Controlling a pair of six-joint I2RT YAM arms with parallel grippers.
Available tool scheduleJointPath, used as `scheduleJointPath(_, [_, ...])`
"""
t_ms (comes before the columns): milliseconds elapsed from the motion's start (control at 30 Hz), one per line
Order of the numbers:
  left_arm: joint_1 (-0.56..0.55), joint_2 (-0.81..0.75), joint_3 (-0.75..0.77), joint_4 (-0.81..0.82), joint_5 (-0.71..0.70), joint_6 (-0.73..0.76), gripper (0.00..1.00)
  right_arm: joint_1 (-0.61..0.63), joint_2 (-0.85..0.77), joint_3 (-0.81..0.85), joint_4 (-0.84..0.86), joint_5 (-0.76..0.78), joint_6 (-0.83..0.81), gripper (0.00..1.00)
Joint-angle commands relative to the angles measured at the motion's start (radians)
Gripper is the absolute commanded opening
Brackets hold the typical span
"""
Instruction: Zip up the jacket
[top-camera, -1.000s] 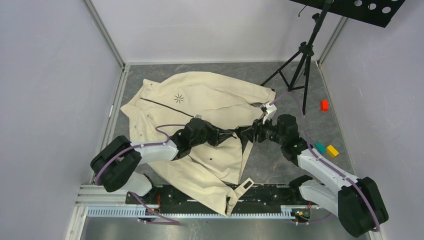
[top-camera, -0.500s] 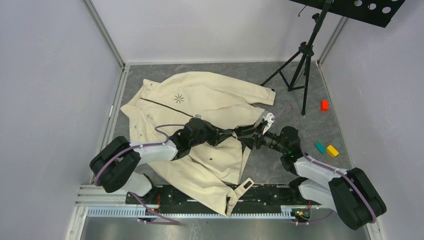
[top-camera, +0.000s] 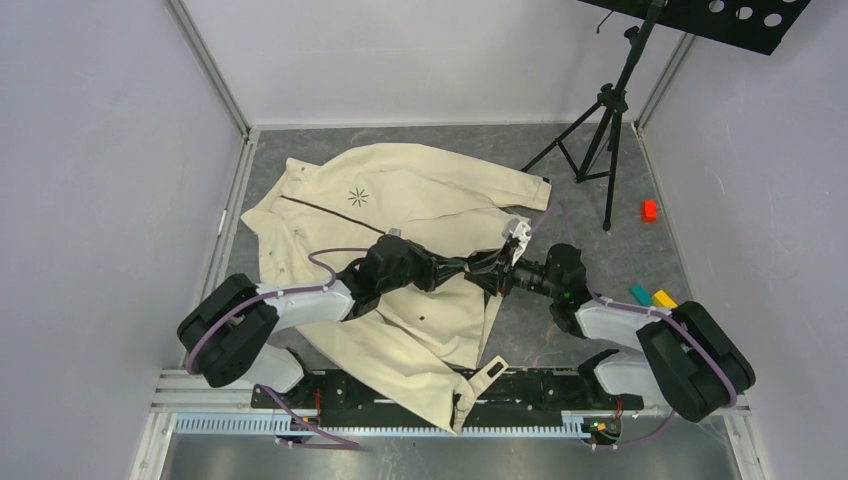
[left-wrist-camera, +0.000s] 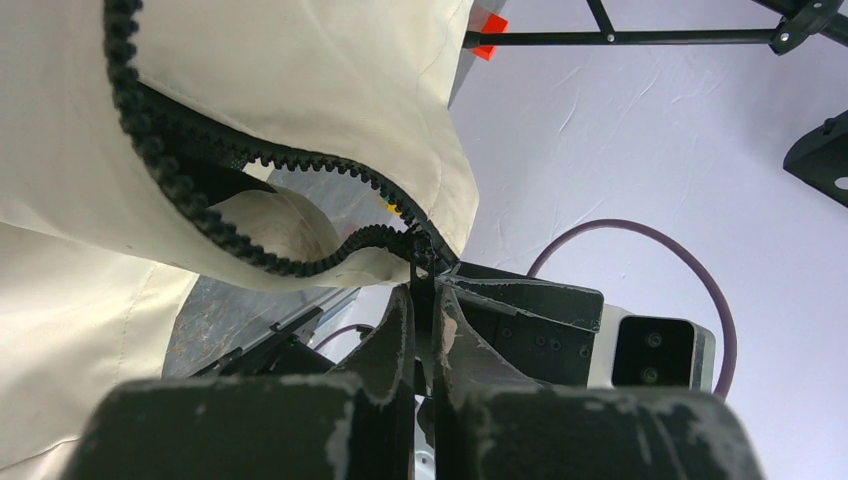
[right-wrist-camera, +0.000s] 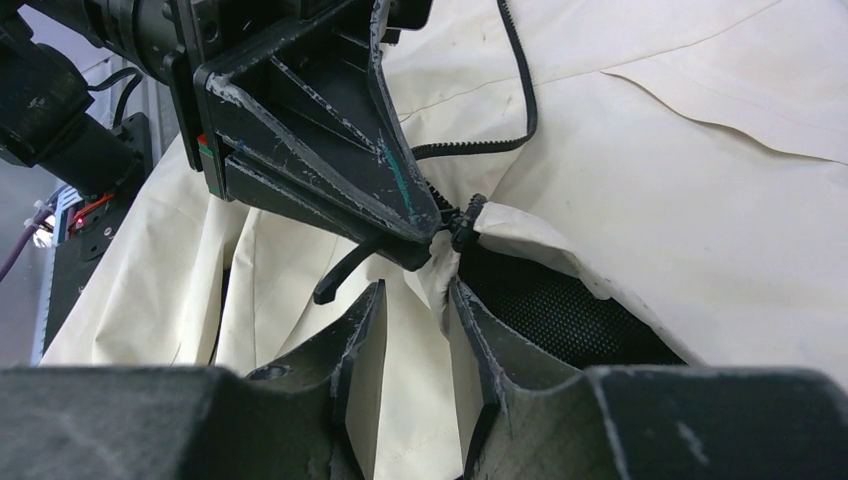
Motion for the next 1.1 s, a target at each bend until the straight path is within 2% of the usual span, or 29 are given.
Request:
scheduleJointPath(0, [0.004,-0.027,0.004,0.013,0.008,0.003,0.02,0.024,0.036,0.054,0.075,-0.001,-0.019,0.33])
scheduleJointPath(133, [0.004,-0.030,0.007,0.014,0.008,0.005,0.02,0.029,0.061,0.065,0.069,0.021,-0.024,0.31])
scheduleJointPath(267, [0.004,-0.035,0.004,0.009,0.007,0.006,0.02,0.030,0.023,0.057,0.014,0.090,-0.066,0.44])
scheduleJointPath(467, [0.004,-0.027,0.008,0.013,0.012,0.008,0.02,0.030,0.026,0.053,0.005,0.124,-0.069,0.48])
scheduleJointPath(733, [0.004,-0.031,0.008,0.006,0.009,0.010,0.02,0.035,0.096,0.055,0.154,0.065,0.018,0.33])
scheduleJointPath(833, [0.004,-0.031,0.005,0.002,0.007,0.011,0.02,0.038,0.110,0.059,0.185,0.070,0.039,0.20])
scheduleJointPath(867, [0.004,-0.030,0.003,-0.003,0.006,0.013,0.02,0.039,0.108,0.056,0.203,0.078,0.053,0.14])
scheduleJointPath(900, [0.003,-0.032,0.002,-0.011,0.004,0.014,0.02,0.040,0.103,0.053,0.218,0.089,0.068,0.04])
scheduleJointPath(933, [0.003,-0.032,-0.001,-0.018,0.000,0.015,0.02,0.039,0.098,0.053,0.229,0.100,0.081,0.00])
scheduleJointPath(1067, [0.003,-0.042,-0.015,-0.060,-0.020,0.007,0.02,0.037,0.028,0.006,0.238,0.175,0.108,0.00])
